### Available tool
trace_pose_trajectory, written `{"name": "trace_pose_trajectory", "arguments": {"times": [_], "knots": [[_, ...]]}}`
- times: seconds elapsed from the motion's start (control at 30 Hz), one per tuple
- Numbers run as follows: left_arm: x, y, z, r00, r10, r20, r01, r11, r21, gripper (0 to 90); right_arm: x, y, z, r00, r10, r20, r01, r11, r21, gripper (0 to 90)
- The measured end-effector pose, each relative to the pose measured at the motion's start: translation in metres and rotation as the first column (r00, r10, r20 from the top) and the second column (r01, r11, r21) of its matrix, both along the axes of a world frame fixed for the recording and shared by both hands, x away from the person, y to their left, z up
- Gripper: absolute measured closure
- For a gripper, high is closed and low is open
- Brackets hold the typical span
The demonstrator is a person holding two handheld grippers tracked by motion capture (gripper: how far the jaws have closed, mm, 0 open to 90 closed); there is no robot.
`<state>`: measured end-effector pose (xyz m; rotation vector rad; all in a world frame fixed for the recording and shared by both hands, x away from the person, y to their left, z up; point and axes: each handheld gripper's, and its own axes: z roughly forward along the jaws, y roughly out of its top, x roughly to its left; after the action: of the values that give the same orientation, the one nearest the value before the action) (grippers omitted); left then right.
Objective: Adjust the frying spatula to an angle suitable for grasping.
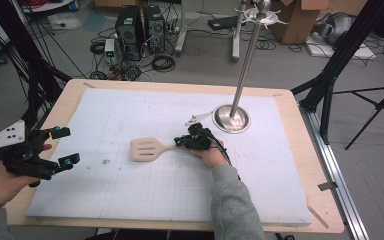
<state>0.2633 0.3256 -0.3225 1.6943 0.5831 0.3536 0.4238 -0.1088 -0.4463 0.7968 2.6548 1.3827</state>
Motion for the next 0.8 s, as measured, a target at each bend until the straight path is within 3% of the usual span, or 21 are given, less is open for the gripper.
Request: {"name": "trace_pose_trajectory", "arguments": {"times": [0.67,0.7,0.73,0.8], "knots": [[0.003,-0.005,-0.001,0.9999,-0.007,-0.007,0.007,1.0,0.006,4.8,-0.023,-0.024,0.002,0.9986,0.053,0.0,-0.053,0.998,0.039,90.0],[0.004,-0.005,-0.001,0.9999,-0.01,-0.006,0.01,0.9999,0.009,4.8,-0.024,-0.025,0.002,0.9962,0.087,-0.004,-0.086,0.996,0.031,90.0],[0.004,-0.006,-0.001,0.9999,-0.011,-0.009,0.011,0.9999,0.01,4.8,-0.034,-0.019,-0.001,0.9855,0.161,0.055,-0.156,0.984,-0.083,90.0],[0.005,-0.006,-0.001,0.9999,-0.011,-0.008,0.011,0.9999,0.006,4.8,-0.034,-0.019,-0.001,0.9888,0.143,0.043,-0.14,0.987,-0.074,90.0]]}}
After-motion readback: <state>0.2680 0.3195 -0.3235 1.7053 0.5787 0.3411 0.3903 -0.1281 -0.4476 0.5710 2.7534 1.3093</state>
